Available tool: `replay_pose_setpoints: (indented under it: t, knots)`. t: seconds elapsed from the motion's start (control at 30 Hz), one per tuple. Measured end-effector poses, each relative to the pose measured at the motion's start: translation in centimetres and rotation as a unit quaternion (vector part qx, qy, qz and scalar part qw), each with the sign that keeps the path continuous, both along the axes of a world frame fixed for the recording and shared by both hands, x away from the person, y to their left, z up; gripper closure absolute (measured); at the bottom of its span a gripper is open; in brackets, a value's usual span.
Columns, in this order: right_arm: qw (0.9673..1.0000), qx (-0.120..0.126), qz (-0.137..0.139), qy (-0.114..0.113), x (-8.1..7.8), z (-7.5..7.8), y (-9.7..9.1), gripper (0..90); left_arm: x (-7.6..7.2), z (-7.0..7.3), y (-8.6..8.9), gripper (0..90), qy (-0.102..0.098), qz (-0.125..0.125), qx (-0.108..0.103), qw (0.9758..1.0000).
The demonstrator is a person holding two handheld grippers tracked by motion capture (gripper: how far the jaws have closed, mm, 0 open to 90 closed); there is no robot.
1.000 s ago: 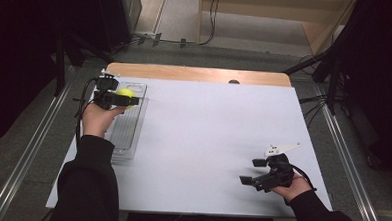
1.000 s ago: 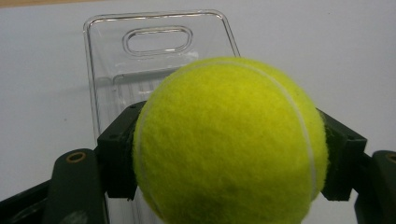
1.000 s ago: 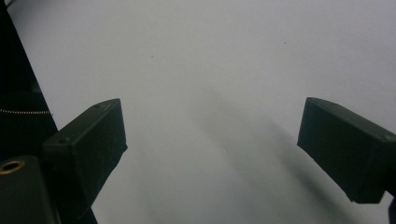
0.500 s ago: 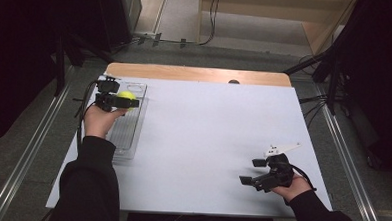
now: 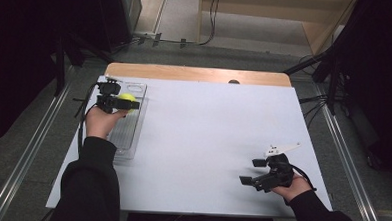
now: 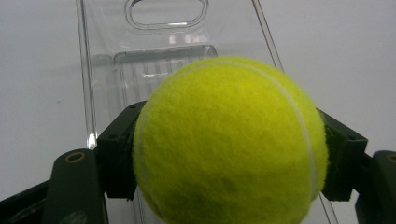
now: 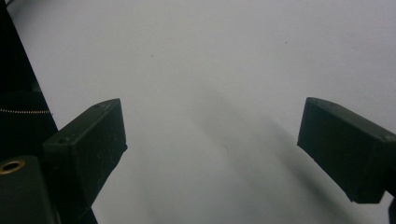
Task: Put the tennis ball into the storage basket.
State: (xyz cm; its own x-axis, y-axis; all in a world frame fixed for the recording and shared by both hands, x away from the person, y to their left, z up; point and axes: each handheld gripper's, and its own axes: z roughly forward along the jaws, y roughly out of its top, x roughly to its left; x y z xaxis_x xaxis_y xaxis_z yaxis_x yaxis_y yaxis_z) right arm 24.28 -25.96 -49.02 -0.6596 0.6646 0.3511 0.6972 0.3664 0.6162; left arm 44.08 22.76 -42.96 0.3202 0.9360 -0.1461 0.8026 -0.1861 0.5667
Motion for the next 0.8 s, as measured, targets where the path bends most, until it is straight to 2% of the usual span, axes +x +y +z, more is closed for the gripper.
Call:
replay_pose_setpoints:
  t: [0.53, 0.6, 0.67, 0.8]
  knots:
    - [1.0000, 0.000, 0.001, -0.002, 0.00, 0.00, -0.02, 6.2, 0.10, -0.37, -0.08, 25.1, 0.010, -0.007, 0.004, 0.9999]
    - [1.0000, 0.000, 0.001, -0.002, 0.00, 0.00, -0.03, 6.2, 0.08, -0.38, -0.21, 25.0, 0.009, -0.009, 0.016, 0.9998]
    - [1.0000, 0.000, 0.001, -0.001, 0.00, 0.00, -0.02, 6.2, 0.08, -0.41, -0.26, 24.9, 0.010, -0.011, 0.017, 0.9997]
    - [1.0000, 0.000, 0.001, -0.001, -0.01, 0.00, -0.02, 6.2, 0.16, -0.37, -0.08, 22.2, 0.012, -0.006, 0.009, 0.9999]
